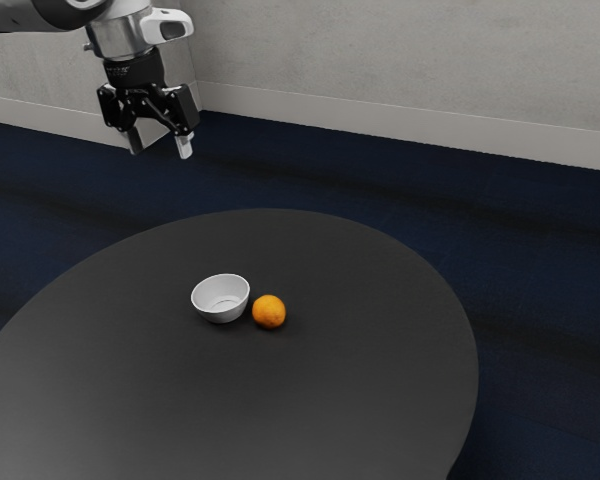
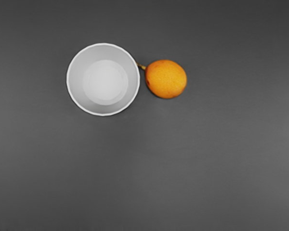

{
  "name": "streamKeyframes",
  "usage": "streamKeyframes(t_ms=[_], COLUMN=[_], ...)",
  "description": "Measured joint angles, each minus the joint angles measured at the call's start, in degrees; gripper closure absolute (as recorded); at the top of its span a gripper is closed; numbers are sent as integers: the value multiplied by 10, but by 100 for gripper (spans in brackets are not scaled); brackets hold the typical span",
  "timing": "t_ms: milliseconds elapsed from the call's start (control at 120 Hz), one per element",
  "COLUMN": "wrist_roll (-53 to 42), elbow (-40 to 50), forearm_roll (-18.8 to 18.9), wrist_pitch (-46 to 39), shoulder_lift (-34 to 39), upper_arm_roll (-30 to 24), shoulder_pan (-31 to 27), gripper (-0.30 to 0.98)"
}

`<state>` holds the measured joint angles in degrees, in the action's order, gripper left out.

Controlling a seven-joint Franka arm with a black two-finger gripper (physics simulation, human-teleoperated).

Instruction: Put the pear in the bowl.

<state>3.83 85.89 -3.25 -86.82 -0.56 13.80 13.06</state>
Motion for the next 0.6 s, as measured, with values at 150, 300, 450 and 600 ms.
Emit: streamKeyframes(t_ms=[150, 300, 450, 600], wrist_roll=[4, 7, 10, 13], elbow=[0, 0, 1, 1], forearm_roll=[-1, -2, 2, 5], wrist_pitch=[0, 1, 0, -18], shoulder_lift=[0, 0, -8, -53], upper_arm_roll=[0, 0, -20, -62], shoulder_pan=[-2, -3, -24, -38], gripper=[0, 0, 0, 0])
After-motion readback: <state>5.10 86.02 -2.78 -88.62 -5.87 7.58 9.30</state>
